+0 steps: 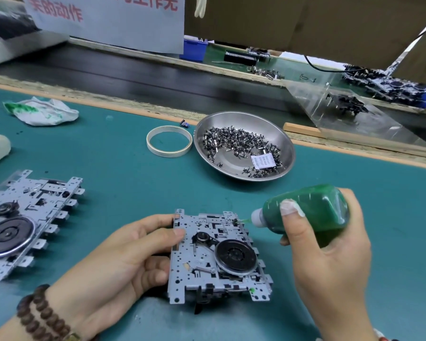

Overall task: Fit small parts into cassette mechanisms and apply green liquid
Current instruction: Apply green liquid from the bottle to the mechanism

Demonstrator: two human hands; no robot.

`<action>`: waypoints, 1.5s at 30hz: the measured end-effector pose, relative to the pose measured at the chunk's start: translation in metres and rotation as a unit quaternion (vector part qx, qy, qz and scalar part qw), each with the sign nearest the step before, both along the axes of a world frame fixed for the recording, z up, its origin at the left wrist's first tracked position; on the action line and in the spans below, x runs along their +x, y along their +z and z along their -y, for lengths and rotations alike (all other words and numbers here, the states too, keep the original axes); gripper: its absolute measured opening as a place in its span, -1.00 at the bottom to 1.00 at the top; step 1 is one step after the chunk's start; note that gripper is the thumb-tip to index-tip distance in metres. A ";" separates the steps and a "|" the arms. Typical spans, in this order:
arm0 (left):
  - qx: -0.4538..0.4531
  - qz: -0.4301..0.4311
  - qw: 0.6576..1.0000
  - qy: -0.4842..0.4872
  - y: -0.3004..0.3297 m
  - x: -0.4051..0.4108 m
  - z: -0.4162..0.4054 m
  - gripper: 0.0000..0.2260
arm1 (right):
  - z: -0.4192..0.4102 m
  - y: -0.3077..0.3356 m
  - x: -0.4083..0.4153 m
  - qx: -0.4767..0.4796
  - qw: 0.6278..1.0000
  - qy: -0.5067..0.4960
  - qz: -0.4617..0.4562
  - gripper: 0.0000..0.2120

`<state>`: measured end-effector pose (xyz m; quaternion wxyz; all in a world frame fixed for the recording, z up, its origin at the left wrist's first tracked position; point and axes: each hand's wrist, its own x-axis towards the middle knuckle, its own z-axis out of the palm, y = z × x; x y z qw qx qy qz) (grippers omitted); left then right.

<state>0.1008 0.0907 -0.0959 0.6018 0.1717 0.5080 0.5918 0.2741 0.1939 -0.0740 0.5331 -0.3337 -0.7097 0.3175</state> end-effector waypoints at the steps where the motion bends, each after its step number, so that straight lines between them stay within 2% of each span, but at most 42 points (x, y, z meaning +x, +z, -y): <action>1: 0.002 0.002 1.000 0.001 0.000 0.000 0.000 -0.72 | 0.000 -0.001 0.000 -0.001 1.000 0.001 -0.002 -0.74; 5: 0.008 -0.003 1.000 -0.005 0.000 0.000 0.000 -0.59 | 0.000 -0.002 0.001 -0.001 1.000 0.001 -0.003 -0.73; 10: 0.004 -0.012 1.000 -0.007 -0.001 -0.001 0.000 -0.58 | 0.000 -0.003 0.002 -0.004 1.000 -0.005 -0.004 -0.71; 13: 0.003 -0.002 1.000 -0.005 0.000 0.000 0.000 -0.71 | 0.000 -0.004 0.002 -0.004 1.000 -0.007 -0.009 -0.72; 17: 0.004 -0.013 1.000 -0.008 -0.001 -0.001 0.000 -0.60 | 0.000 -0.007 0.003 -0.006 1.000 0.002 -0.013 -0.73; 24: 0.008 -0.004 1.000 -0.005 -0.001 0.000 0.000 -0.54 | -0.001 -0.006 0.003 -0.002 1.000 0.011 -0.020 -0.77; 30: 0.003 0.005 1.000 -0.004 0.001 0.001 0.000 -0.73 | -0.001 -0.007 0.004 -0.009 1.000 0.008 -0.024 -0.70; 45: 0.005 0.013 1.000 0.002 0.002 0.001 0.000 -0.72 | 0.000 -0.006 0.003 -0.014 0.999 0.014 -0.025 -0.70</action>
